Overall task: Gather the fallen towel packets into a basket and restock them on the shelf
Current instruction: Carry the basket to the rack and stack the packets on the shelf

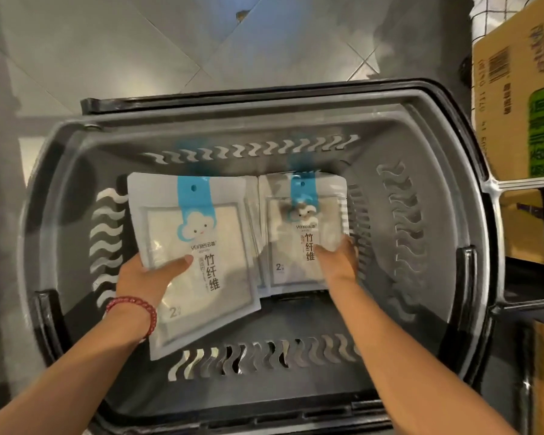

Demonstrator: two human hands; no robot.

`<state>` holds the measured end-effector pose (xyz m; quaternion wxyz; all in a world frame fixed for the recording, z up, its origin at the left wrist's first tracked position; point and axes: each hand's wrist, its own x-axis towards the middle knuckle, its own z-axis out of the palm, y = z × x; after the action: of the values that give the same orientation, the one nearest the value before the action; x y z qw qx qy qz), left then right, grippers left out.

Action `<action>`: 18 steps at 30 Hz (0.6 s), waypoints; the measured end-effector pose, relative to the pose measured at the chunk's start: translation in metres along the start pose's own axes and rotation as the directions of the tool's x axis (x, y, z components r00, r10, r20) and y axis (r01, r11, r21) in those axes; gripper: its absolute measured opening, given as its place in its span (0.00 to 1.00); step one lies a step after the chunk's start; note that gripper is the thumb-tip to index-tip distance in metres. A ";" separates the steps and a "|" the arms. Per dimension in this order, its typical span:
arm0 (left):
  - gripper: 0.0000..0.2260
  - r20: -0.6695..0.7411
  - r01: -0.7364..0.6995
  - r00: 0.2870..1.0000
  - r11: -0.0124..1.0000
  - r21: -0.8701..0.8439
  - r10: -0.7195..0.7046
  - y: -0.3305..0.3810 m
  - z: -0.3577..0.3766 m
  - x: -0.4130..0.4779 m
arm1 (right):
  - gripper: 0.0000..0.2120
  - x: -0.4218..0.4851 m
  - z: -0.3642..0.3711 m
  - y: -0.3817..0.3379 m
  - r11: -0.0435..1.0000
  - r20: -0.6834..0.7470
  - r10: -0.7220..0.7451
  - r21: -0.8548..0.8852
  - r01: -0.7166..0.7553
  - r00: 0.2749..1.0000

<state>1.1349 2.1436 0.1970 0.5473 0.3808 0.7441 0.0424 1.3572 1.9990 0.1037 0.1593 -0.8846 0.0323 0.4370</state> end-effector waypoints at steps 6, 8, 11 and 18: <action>0.10 0.005 -0.011 1.000 1.000 -0.003 0.011 -0.007 -0.001 0.008 | 0.43 0.030 -0.013 0.011 0.984 0.108 0.167 -0.084 -0.158 0.980; 0.10 0.006 -0.013 1.000 1.000 0.003 0.013 -0.009 -0.001 0.010 | 0.37 0.026 -0.013 0.013 0.985 0.016 0.134 -0.113 -0.132 0.991; 0.10 0.006 -0.012 1.000 1.000 0.016 0.012 -0.009 -0.001 0.008 | 0.24 0.009 -0.012 0.014 0.998 -0.039 0.058 0.029 -0.057 0.998; 0.09 0.000 -0.023 1.000 0.999 0.042 0.023 0.008 -0.014 -0.021 | 0.15 -0.075 -0.020 -0.001 0.959 -0.036 -0.226 0.169 0.229 0.973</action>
<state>1.1294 2.1414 0.2227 0.5386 0.4006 0.7405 0.0333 1.3265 1.9877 0.1744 0.2841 -0.8690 -0.0307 0.4041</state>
